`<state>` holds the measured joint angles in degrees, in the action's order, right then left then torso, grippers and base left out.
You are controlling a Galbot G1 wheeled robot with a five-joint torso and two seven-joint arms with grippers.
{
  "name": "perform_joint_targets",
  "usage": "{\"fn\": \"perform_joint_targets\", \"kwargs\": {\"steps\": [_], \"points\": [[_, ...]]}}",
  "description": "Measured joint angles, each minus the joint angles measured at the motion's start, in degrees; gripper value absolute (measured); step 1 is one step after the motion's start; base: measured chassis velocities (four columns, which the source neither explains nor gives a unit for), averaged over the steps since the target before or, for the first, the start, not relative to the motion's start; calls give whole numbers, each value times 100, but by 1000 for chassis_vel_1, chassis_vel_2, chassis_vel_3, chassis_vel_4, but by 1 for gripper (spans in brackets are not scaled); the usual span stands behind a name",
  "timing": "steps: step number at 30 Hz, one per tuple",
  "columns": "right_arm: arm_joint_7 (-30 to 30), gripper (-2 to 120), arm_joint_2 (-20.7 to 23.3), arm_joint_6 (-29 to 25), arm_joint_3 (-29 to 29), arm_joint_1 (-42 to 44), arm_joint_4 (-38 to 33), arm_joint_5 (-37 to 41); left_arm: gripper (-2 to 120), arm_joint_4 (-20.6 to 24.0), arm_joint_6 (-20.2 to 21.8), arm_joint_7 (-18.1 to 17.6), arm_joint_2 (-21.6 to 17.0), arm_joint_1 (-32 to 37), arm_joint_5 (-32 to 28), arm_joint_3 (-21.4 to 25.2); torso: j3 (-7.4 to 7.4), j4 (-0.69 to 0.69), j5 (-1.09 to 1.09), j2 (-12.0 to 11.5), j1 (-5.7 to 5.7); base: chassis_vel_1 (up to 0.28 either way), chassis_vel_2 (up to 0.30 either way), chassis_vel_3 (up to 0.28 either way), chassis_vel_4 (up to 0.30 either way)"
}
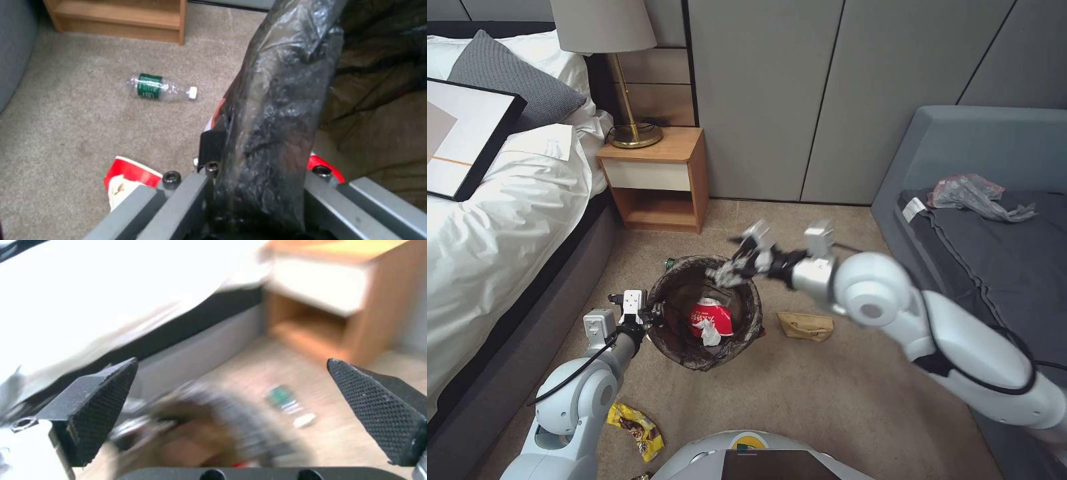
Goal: Pick up the trash bin, then pick up the garbage from the floor and place it into the trash bin.
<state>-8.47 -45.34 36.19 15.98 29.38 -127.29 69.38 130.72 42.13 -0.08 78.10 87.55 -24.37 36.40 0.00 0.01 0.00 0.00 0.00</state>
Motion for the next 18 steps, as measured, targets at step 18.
{"fn": "perform_joint_targets", "kwargs": {"steps": [18], "points": [[-1610, 100, -222, 611, -4570, 3299, 149, -1705, 0, 156, 1, -41, -137, 28, -134, 91, 0, -2, -1, 0, 0, 0, 0, 0, 0]]}}
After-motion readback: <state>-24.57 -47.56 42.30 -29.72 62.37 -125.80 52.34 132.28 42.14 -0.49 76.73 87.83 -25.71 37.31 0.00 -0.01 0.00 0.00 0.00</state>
